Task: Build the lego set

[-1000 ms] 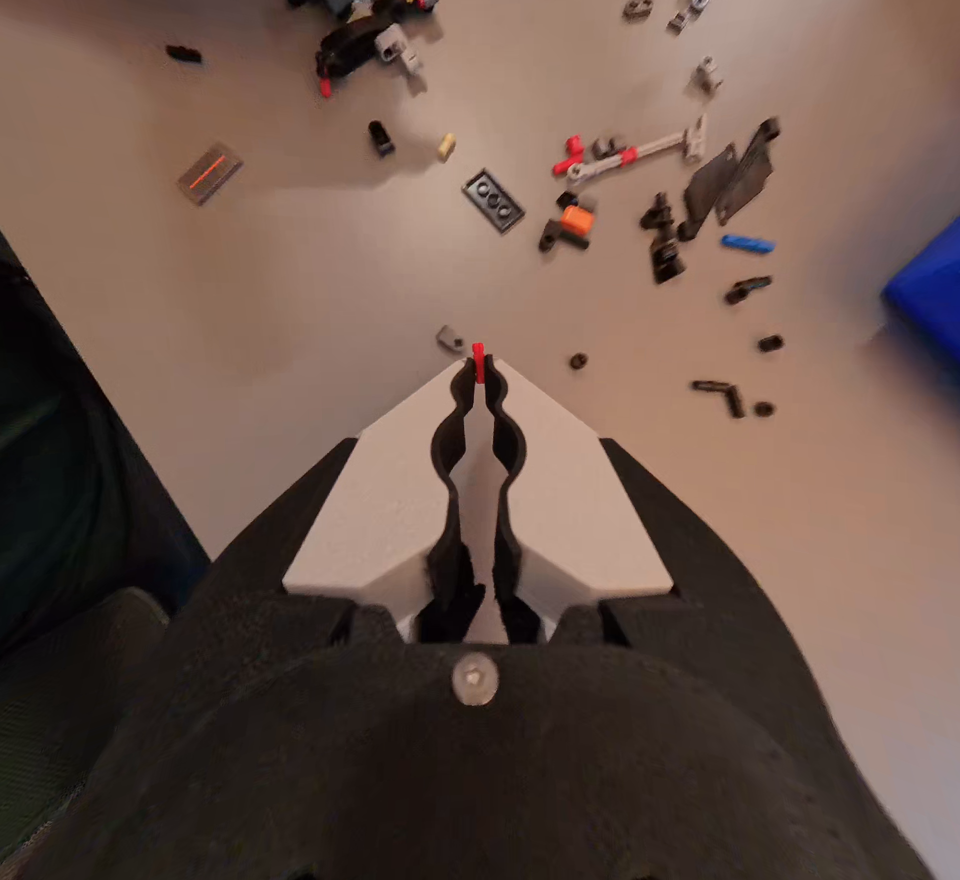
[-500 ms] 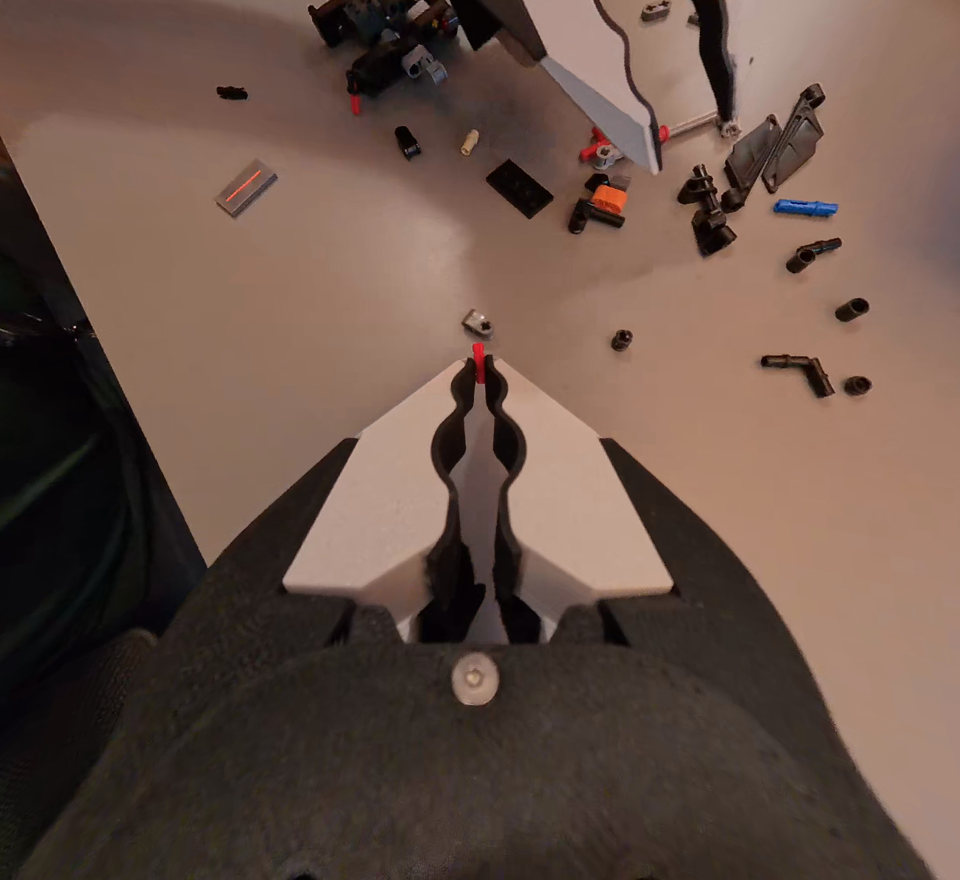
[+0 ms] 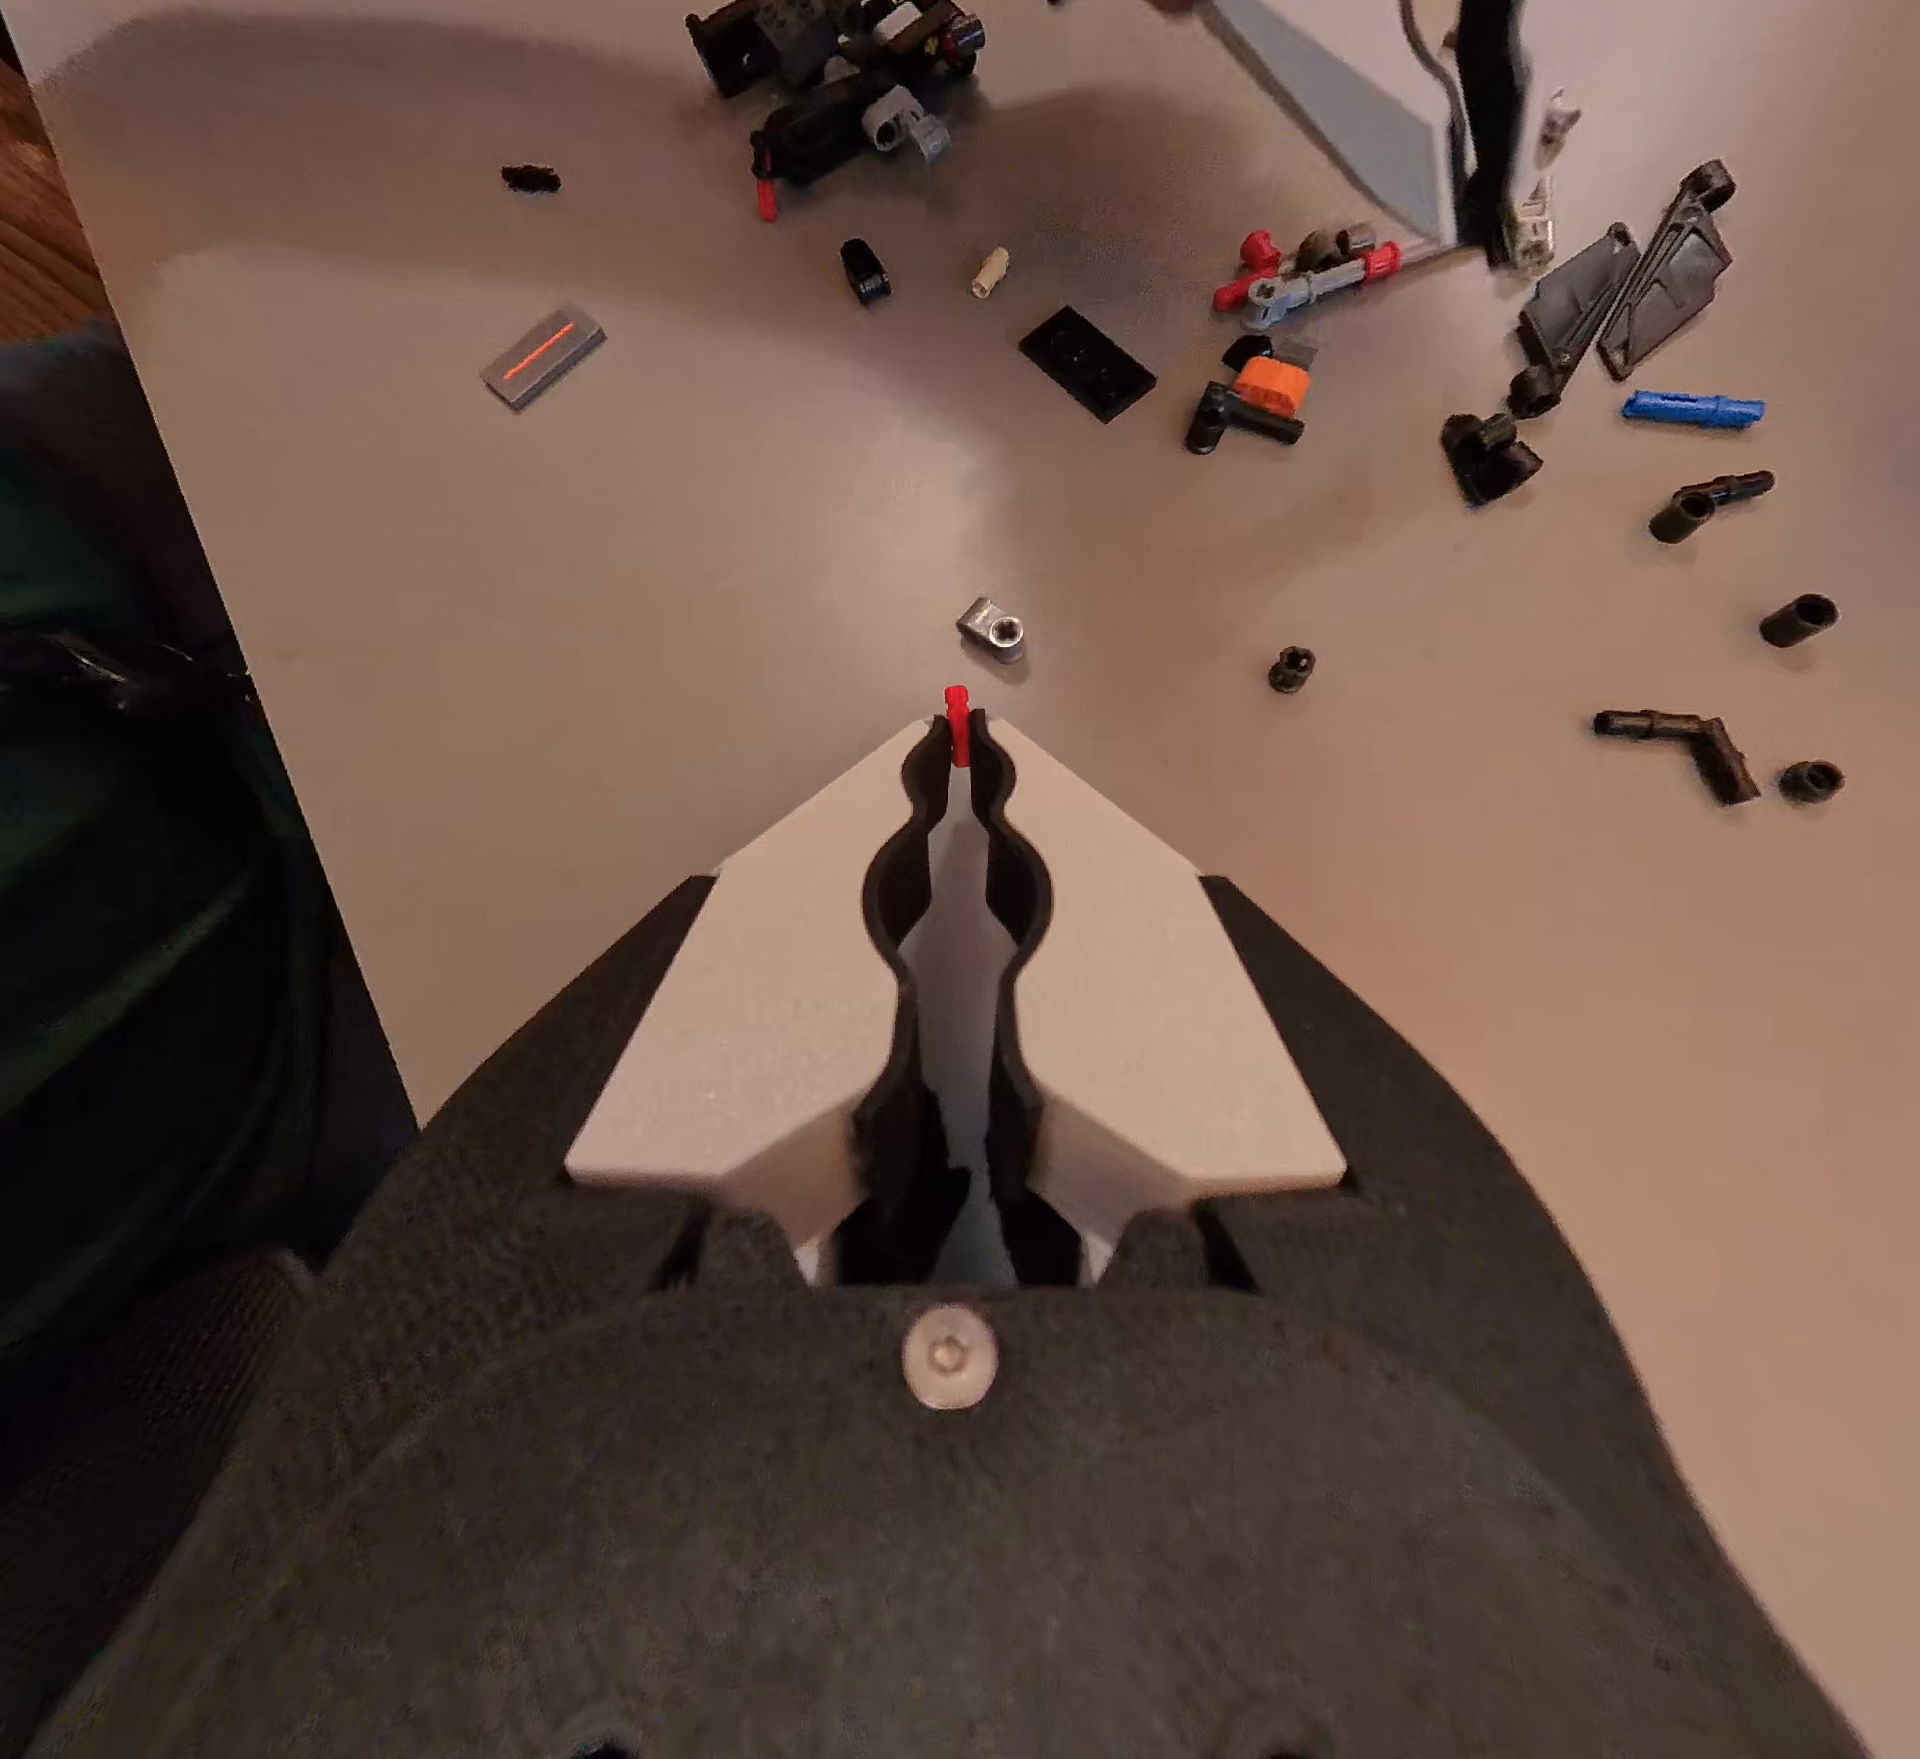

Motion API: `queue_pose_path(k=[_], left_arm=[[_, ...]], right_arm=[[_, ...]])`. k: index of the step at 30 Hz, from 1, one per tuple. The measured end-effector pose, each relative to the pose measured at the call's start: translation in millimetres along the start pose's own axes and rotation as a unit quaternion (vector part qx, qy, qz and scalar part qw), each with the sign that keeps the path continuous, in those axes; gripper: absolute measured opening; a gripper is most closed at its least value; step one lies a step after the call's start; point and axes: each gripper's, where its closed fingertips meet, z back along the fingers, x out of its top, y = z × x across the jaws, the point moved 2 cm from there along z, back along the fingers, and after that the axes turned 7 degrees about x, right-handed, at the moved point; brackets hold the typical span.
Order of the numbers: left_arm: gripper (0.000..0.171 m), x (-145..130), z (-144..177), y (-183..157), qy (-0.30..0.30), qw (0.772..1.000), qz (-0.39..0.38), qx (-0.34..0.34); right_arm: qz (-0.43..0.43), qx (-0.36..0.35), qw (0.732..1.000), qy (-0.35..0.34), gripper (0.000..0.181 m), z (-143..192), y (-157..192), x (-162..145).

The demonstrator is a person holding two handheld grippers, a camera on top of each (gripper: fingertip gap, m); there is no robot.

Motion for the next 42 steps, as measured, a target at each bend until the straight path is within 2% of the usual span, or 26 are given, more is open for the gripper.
queue_pose_path(k=[3, 8, 11, 14, 16, 21, 23, 25, 27, 30, 39, 42], left_arm=[[0.005, -8.8, 22.7, -6.5, 0.011, 1.0, -0.016, 0.017], [0.006, -47.4, 34.2, -23.0, 0.057, 0.998, -0.013, 0.003], [0.022, -58.1, 34.5, -25.1, 0.072, 0.997, -0.012, 0.005], [0.029, -40.0, 42.3, -25.6, 0.029, 1.0, -0.005, 0.004], [0.026, -25.7, 44.0, -32.5, 0.009, 1.0, -0.022, -0.004], [0.023, -7.0, 23.1, -53.1, -0.003, 0.997, -0.074, -0.032], [0.018, -3.9, 14.0, -52.3, -0.004, 0.995, -0.099, -0.016], [0.017, -2.2, 8.9, -56.2, -0.003, 0.994, -0.108, -0.031], [0.007, -2.1, 5.5, -55.6, 0.0, 0.993, -0.115, -0.029], [0.0, -3.0, 3.5, -55.5, 0.0, 0.993, -0.114, -0.027], [0.0, -5.0, 13.1, -50.6, -0.019, 0.997, -0.071, -0.022], [0.009, -8.3, 17.3, -43.3, -0.003, 0.998, -0.058, -0.004]], right_arm=[[0.002, 0.001, 1.0, 0.001, 0.001, 0.5, 2.2, -2.3], [0.004, 0.004, 1.0, 0.004, 0.001, -2.7, 4.0, -3.4], [0.003, 0.002, 1.0, 0.009, 0.001, -5.3, 4.3, -4.1], [0.002, 0.001, 1.0, 0.01, 0.001, -6.4, 4.8, -5.0], [-0.001, 0.0, 1.0, 0.013, 0.001, -7.0, 4.4, -6.5], [-0.001, 0.0, 1.0, 0.025, 0.001, -10.2, 4.2, -9.4], [-0.004, 0.0, 1.0, 0.029, 0.001, -11.8, 3.8, -10.6], [-0.005, 0.002, 1.0, 0.026, 0.001, -12.6, 4.0, -10.4], [-0.01, 0.003, 1.0, 0.023, 0.002, -12.9, 3.1, -9.9], [-0.015, 0.005, 1.0, 0.012, 0.003, -11.0, 0.3, -7.1], [-0.02, -0.008, 1.0, -0.015, 0.01, 1.6, -7.7, 0.5], [-0.027, -0.017, 0.999, -0.014, 0.01, 1.0, -12.9, 6.3]])
